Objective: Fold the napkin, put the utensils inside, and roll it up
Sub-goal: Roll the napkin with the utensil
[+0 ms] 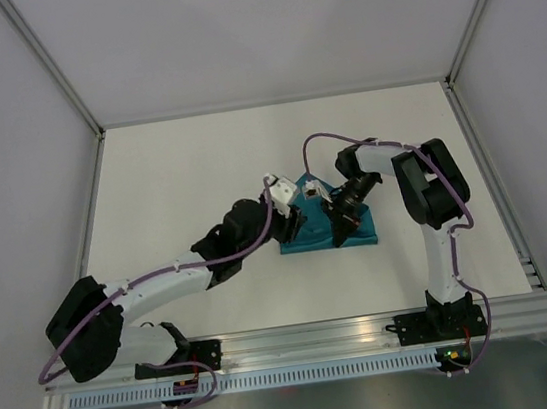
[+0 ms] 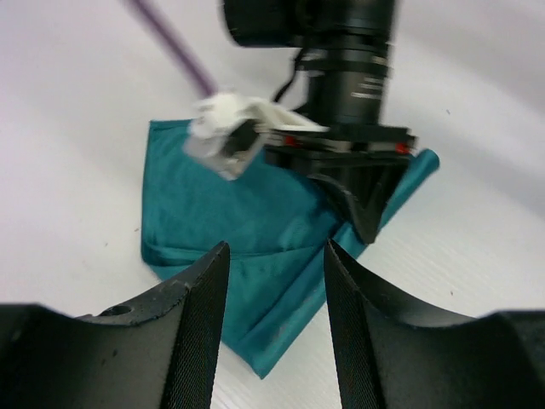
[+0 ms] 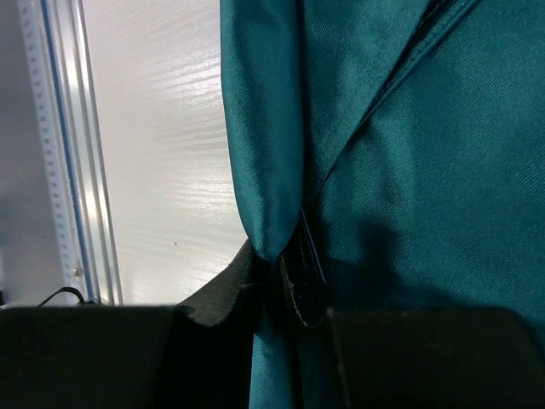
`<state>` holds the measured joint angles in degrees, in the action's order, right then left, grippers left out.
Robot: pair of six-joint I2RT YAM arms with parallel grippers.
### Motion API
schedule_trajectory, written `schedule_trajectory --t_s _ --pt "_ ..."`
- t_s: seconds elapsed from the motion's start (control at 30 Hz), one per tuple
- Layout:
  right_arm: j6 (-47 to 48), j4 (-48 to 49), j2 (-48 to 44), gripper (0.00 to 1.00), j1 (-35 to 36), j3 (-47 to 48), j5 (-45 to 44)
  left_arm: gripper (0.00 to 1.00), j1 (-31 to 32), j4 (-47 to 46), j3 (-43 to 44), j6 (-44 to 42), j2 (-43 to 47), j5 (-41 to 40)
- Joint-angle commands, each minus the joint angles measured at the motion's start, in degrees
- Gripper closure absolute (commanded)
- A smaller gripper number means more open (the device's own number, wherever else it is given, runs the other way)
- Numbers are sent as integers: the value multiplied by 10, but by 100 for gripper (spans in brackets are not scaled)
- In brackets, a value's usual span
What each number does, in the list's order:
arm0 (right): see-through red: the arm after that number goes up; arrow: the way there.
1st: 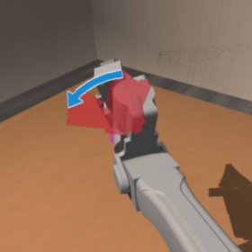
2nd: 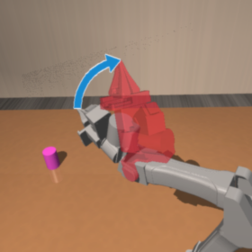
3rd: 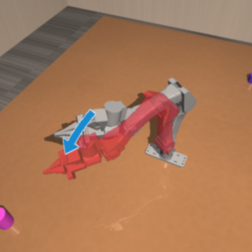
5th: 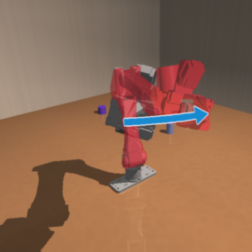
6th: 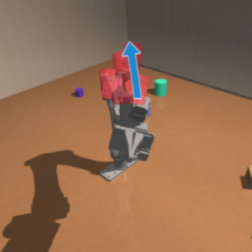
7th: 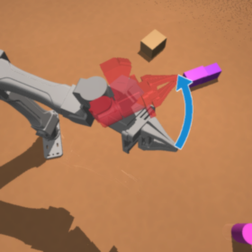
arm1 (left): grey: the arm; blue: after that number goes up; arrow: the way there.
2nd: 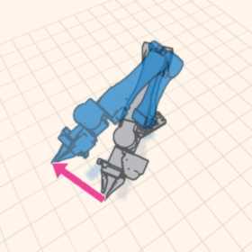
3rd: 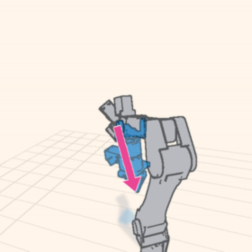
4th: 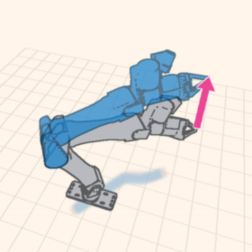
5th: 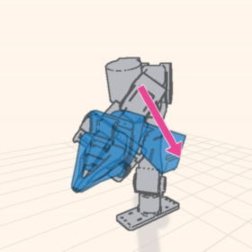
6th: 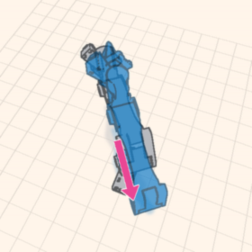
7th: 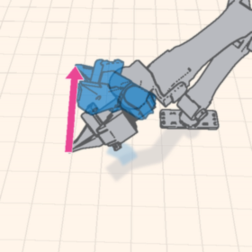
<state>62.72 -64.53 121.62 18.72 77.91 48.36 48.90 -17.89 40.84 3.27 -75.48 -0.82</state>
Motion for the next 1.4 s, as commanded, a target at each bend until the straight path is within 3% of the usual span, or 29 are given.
schedule_trajectory --t_s 0.0,0.27,0.43,1.03,1.37 --pt "36 13 63 79 8 -5 -70 46 75 -34 12 -138 -20 -116" --pt "27 -18 104 79 2 31 -67 46 193 1 69 -233 -184 -147" --pt "23 -25 114 79 -1 46 -67 45 225 -6 86 -260 -244 -146" --pt "20 -49 139 79 -5 75 -70 45 226 -55 86 -331 -329 -222" --pt "18 -57 148 79 -5 88 -74 48 209 14 99 -299 -344 -162"
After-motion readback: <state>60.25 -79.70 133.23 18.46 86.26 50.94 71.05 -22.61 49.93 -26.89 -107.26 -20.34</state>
